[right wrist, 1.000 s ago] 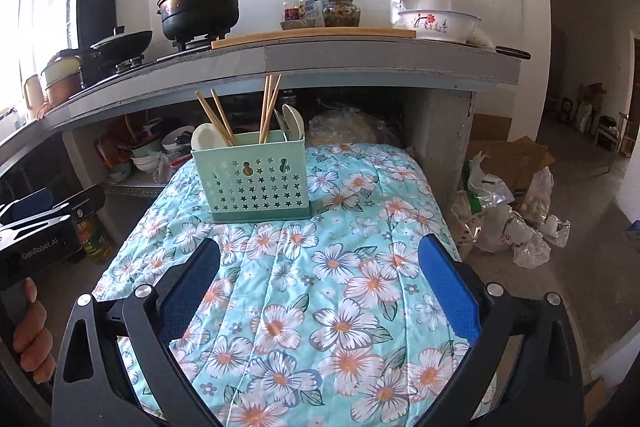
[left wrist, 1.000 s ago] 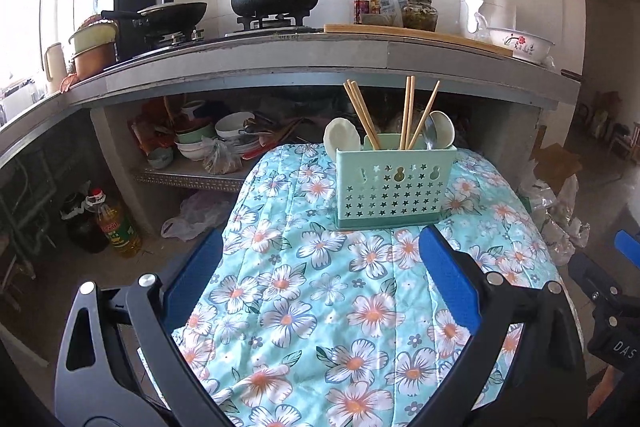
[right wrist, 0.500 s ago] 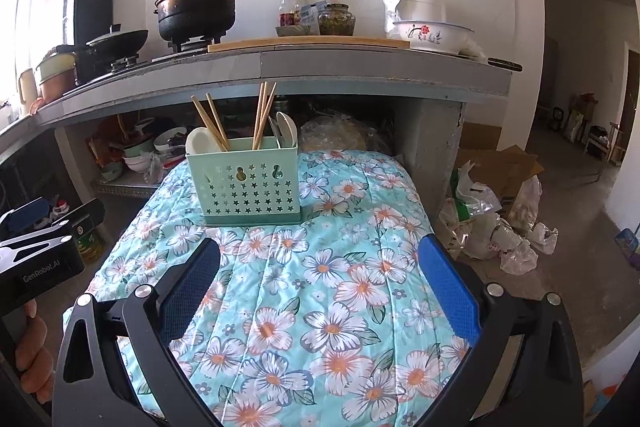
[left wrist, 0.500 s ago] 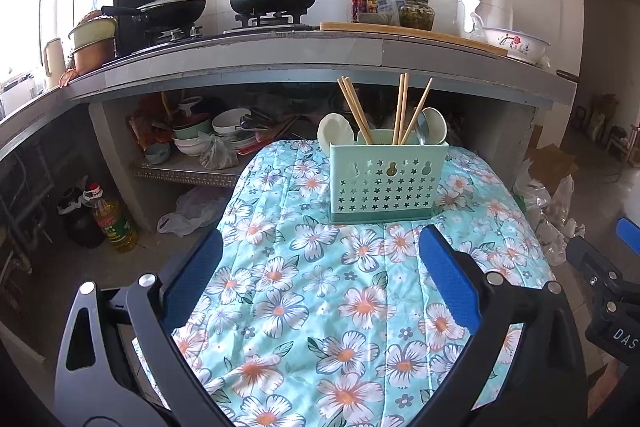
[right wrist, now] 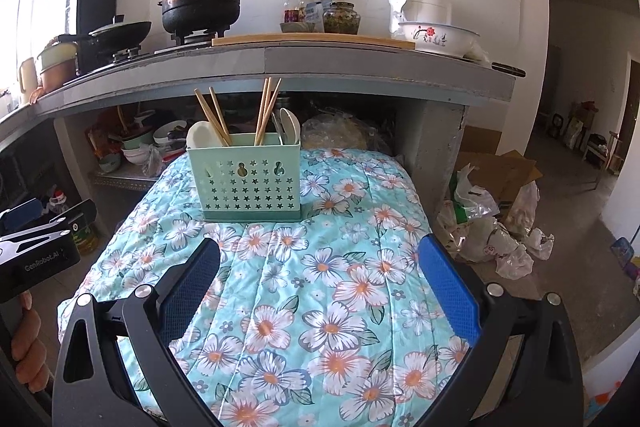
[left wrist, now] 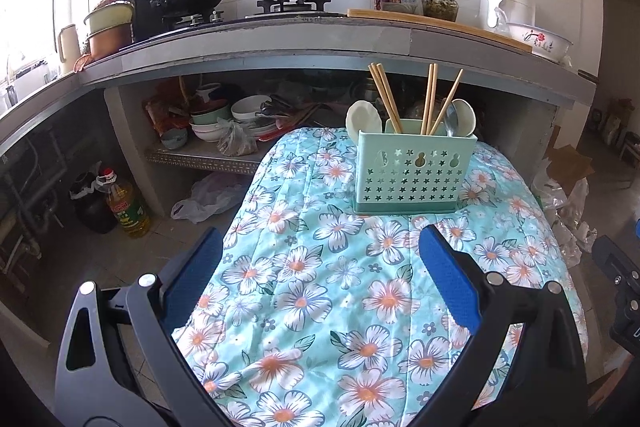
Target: Organize utensils
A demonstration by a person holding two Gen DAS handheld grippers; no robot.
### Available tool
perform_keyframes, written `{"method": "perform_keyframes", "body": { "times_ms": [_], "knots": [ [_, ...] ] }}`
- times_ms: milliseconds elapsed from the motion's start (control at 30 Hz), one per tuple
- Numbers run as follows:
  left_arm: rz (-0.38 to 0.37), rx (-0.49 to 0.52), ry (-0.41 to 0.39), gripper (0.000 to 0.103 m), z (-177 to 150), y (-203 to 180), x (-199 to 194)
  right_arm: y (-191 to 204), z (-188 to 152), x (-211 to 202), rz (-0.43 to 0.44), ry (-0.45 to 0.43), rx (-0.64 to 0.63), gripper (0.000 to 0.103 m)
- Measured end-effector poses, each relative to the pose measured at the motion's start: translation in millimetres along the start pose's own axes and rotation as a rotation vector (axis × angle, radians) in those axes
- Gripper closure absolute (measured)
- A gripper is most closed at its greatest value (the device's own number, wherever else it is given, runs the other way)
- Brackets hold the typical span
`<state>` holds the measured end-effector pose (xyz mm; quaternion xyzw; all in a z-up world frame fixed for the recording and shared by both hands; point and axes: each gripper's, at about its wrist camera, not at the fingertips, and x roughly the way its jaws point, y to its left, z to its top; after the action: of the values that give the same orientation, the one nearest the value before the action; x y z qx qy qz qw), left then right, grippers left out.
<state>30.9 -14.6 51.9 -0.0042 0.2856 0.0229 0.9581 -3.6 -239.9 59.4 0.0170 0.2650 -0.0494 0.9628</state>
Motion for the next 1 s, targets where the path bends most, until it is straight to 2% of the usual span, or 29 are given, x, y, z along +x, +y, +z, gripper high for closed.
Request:
{"method": "perform_keyframes", "body": {
  "times_ms": [400, 1000],
  "knots": [
    [0.036, -0.037, 0.005, 0.008, 1.0, 23.5, -0.1, -12.1, 1.2, 0.4, -0.032, 0.010, 0.017, 0.006],
    [0.045, -0.034, 0.004, 0.008, 1.1, 26.1, -1.6, -23.0, 6.3, -2.7, -0.048, 0.005, 0.022, 0.006]
  ]
}}
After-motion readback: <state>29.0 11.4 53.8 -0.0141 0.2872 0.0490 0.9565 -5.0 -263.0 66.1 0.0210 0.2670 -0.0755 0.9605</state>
